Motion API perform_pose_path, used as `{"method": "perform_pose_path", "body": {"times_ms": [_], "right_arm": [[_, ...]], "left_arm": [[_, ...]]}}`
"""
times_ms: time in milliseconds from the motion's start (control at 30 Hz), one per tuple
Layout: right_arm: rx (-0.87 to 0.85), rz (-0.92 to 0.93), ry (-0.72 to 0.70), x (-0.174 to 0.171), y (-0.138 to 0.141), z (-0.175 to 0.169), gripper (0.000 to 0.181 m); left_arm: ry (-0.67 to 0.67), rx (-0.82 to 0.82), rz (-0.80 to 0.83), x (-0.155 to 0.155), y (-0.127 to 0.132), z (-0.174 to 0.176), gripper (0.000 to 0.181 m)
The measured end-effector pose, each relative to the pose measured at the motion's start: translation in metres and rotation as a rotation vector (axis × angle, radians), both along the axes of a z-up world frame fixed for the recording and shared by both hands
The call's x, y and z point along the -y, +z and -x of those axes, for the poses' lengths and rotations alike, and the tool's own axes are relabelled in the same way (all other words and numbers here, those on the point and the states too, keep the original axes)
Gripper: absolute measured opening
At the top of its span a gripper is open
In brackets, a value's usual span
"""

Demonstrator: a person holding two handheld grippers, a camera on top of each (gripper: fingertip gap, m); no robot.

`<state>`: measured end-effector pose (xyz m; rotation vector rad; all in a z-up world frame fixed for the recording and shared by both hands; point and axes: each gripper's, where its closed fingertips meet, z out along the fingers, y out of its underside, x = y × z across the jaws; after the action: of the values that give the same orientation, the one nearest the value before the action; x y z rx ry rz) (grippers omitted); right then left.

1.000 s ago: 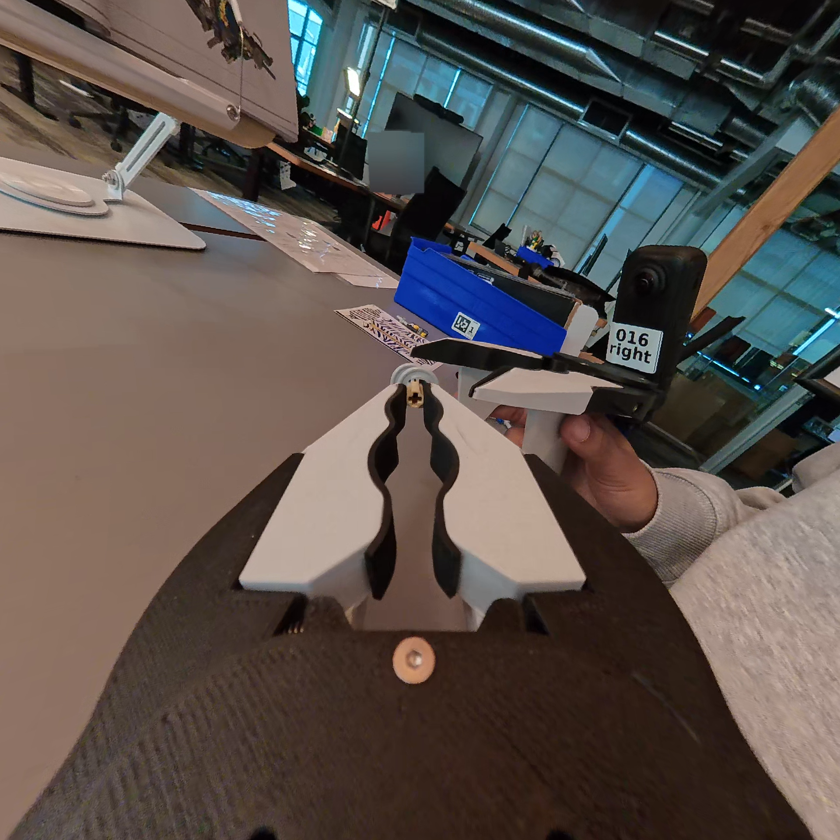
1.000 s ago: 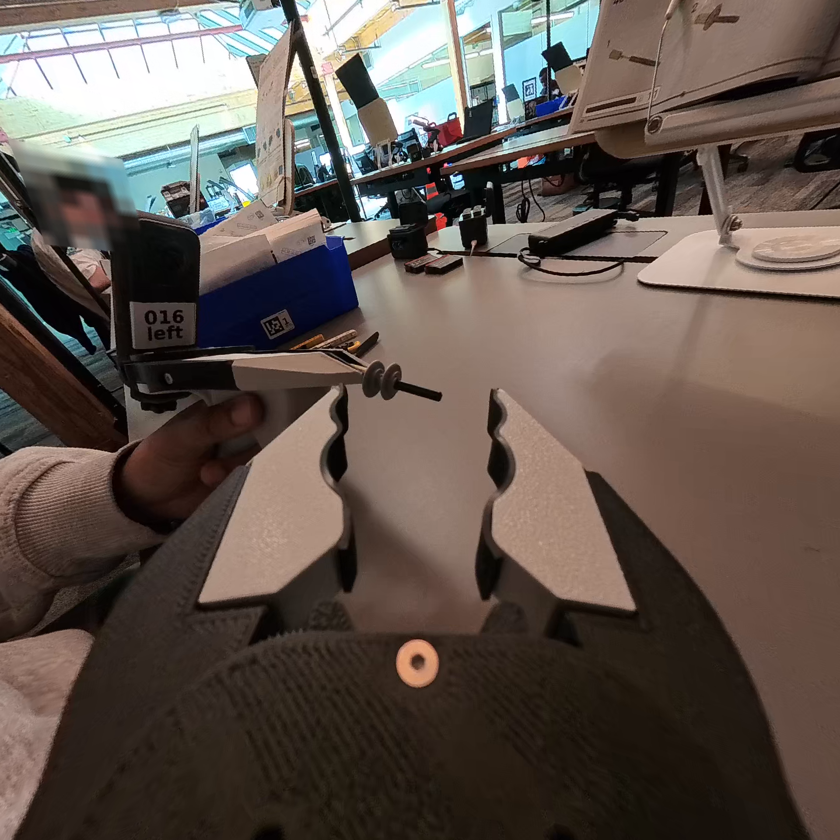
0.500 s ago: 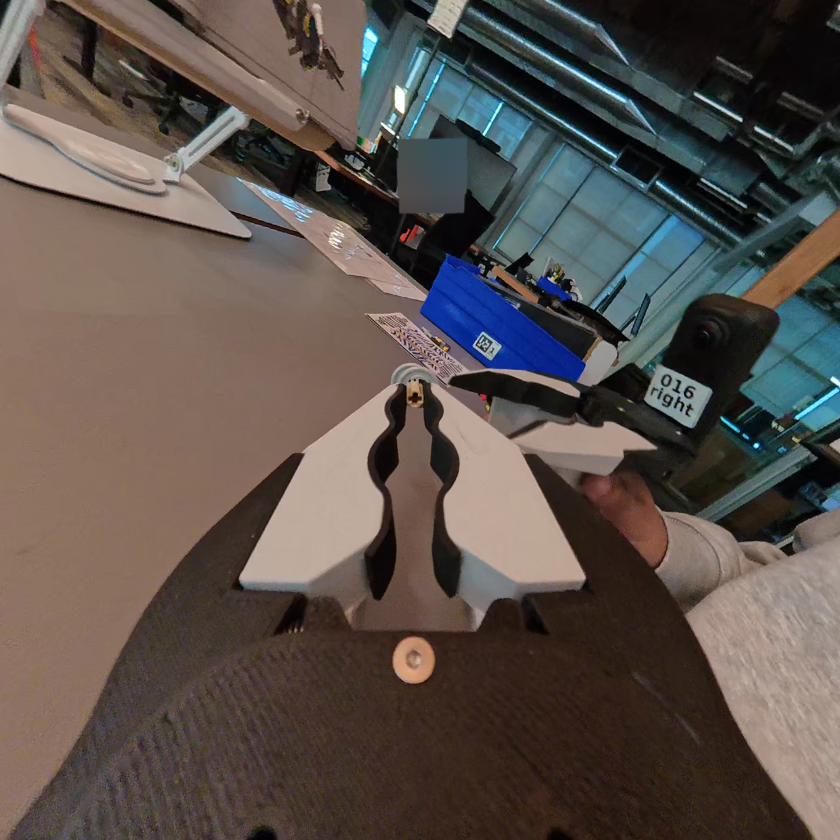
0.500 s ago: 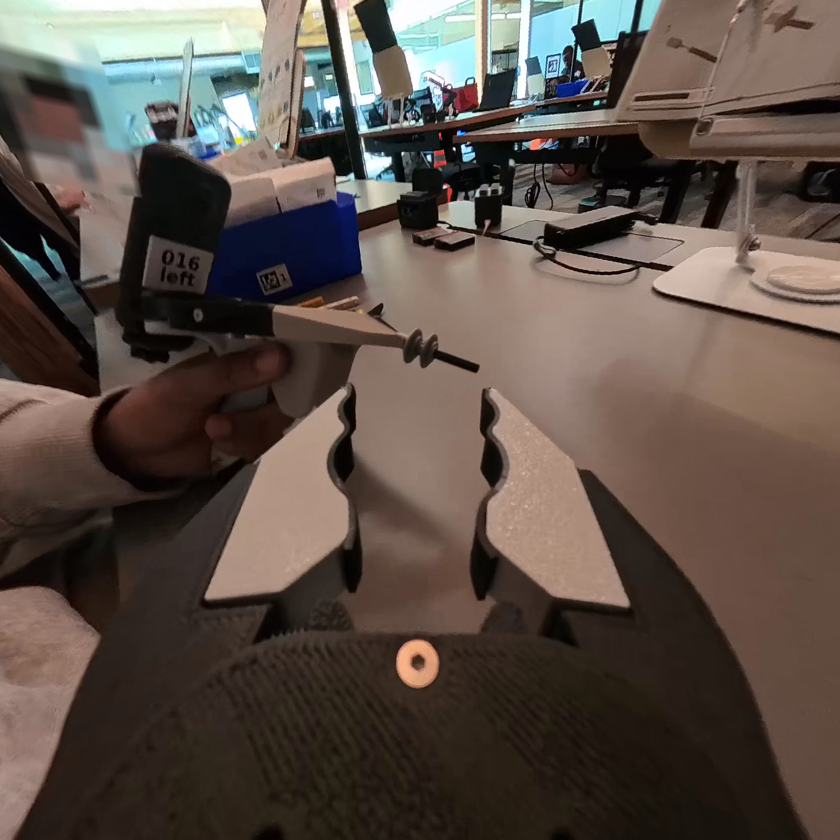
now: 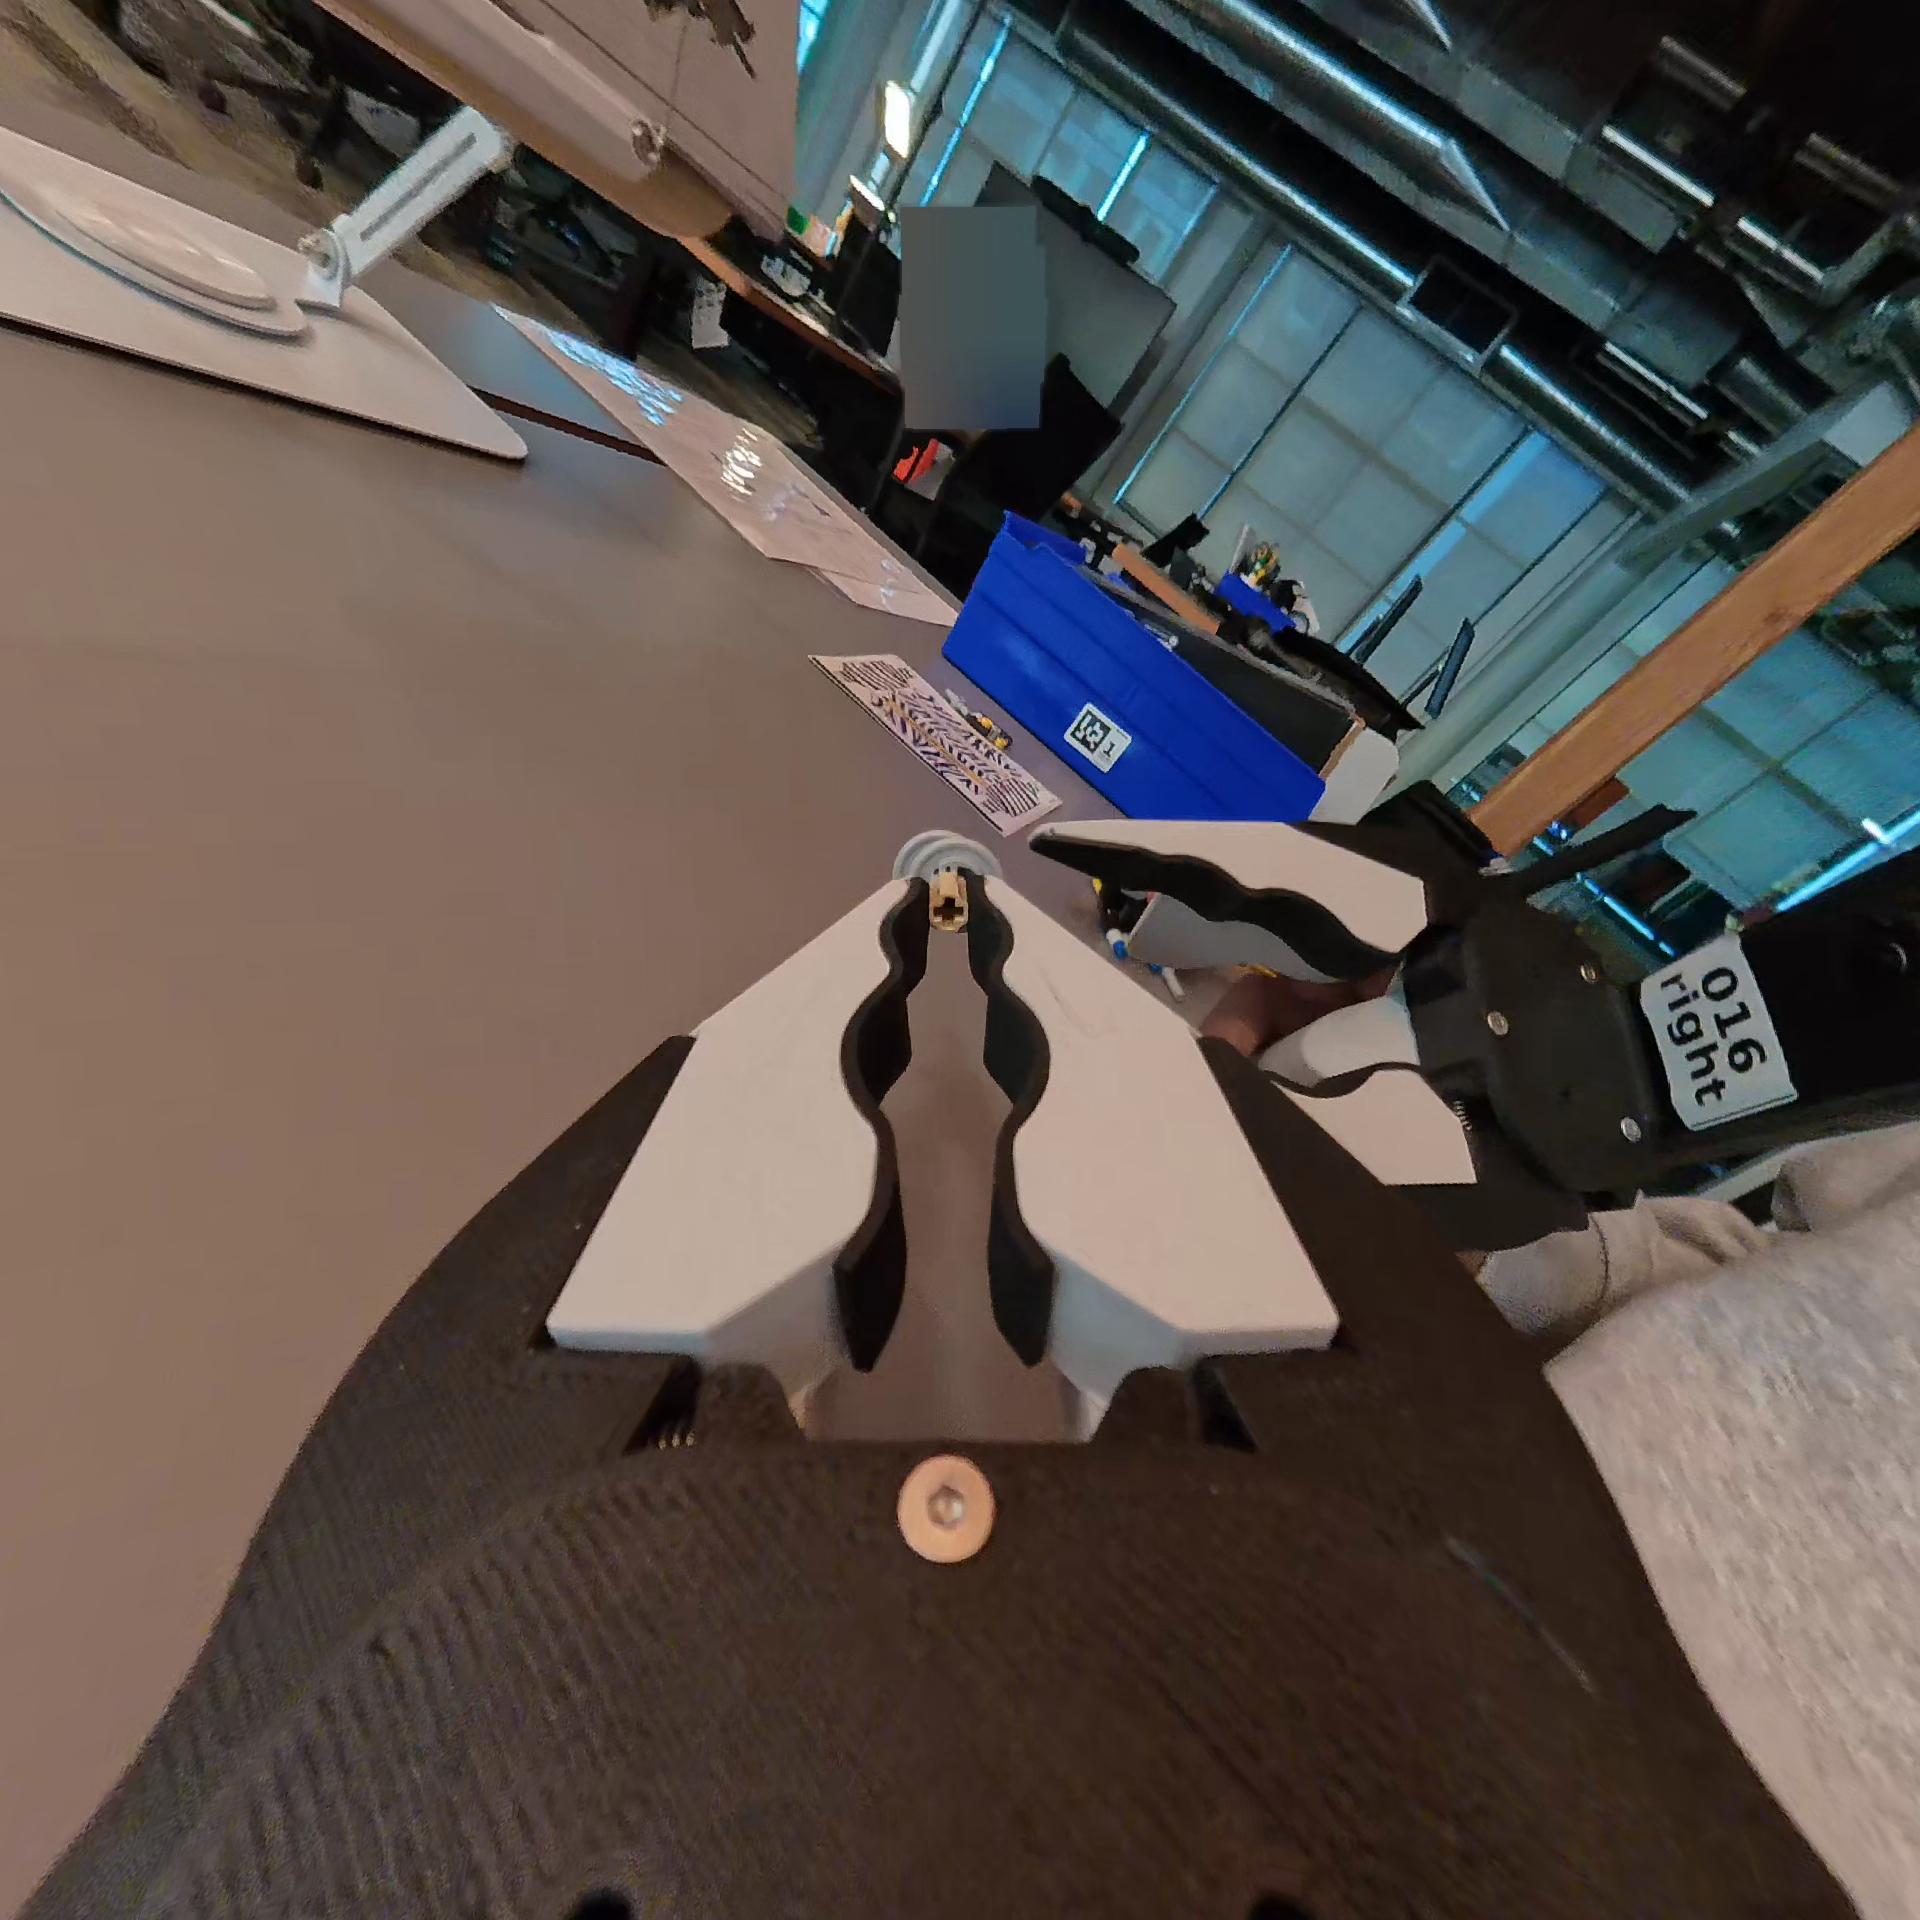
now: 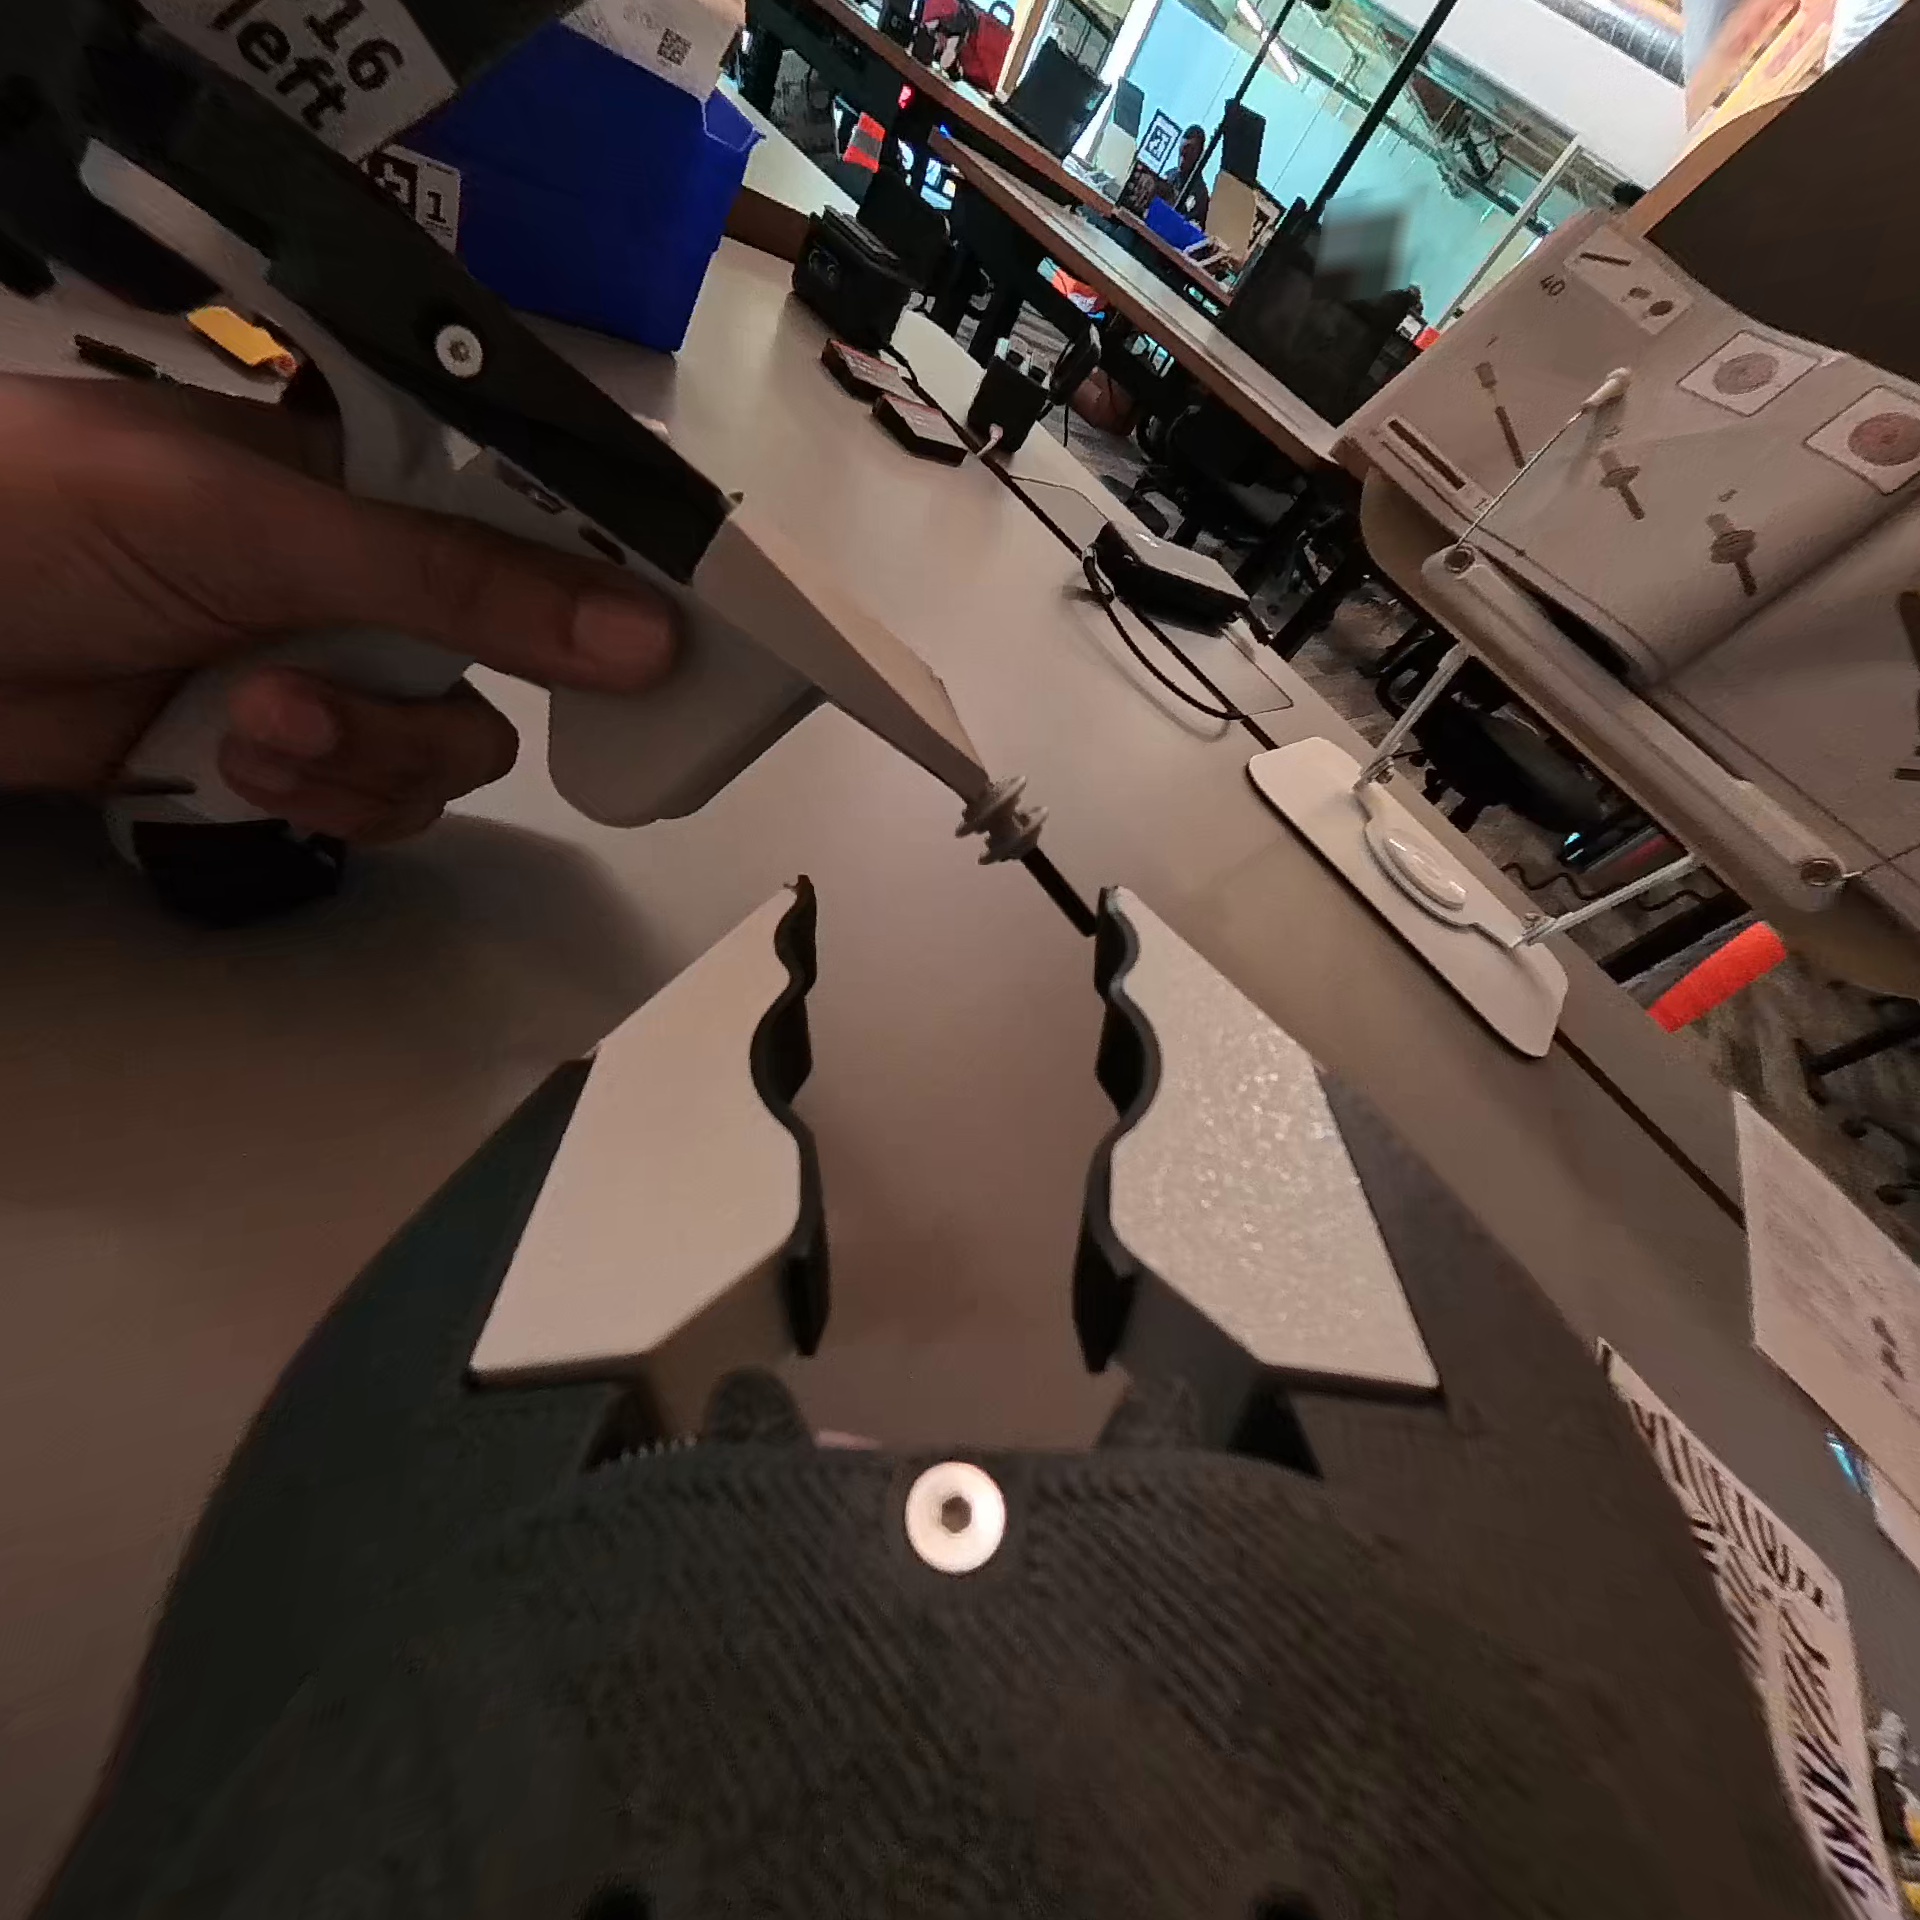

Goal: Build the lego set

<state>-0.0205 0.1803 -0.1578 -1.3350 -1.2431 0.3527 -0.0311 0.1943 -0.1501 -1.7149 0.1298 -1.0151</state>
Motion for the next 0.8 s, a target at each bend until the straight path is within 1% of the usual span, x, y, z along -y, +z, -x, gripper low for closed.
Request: {"method": "perform_pose_path", "body": {"times_ms": [167, 267, 300, 367, 500, 633, 700, 800], "right_arm": [[0.069, -0.077, -0.032, -0.007, -0.005, -0.004, 0.055], [0.113, -0.139, -0.034, -0.007, -0.007, -0.004, 0.052], [0.122, -0.152, -0.033, -0.006, -0.008, -0.003, 0.049], [0.126, -0.155, -0.012, -0.002, -0.011, 0.000, 0.033], [0.116, -0.108, -0.007, -0.004, -0.013, -0.002, 0.018], [0.062, 0.018, 0.022, -0.004, -0.012, -0.003, 0.018], [0.042, 0.064, 0.029, -0.004, -0.012, -0.004, 0.018], [0.007, 0.126, 0.028, -0.006, -0.011, -0.005, 0.018]], "left_arm": [[-0.026, -0.076, -0.011, 0.003, -0.003, -0.010, 0.004], [-0.048, -0.126, -0.016, 0.006, -0.005, -0.017, 0.004], [-0.069, -0.143, -0.008, 0.008, -0.007, -0.020, 0.004], [-0.123, -0.169, 0.023, 0.012, -0.013, -0.029, 0.004], [-0.124, -0.148, 0.034, 0.012, -0.013, -0.029, 0.004], [-0.143, -0.109, 0.044, 0.012, -0.012, -0.029, 0.004], [-0.154, -0.084, 0.040, 0.013, -0.010, -0.030, 0.009], [-0.137, -0.015, 0.044, 0.010, -0.006, -0.026, 0.028]]}}
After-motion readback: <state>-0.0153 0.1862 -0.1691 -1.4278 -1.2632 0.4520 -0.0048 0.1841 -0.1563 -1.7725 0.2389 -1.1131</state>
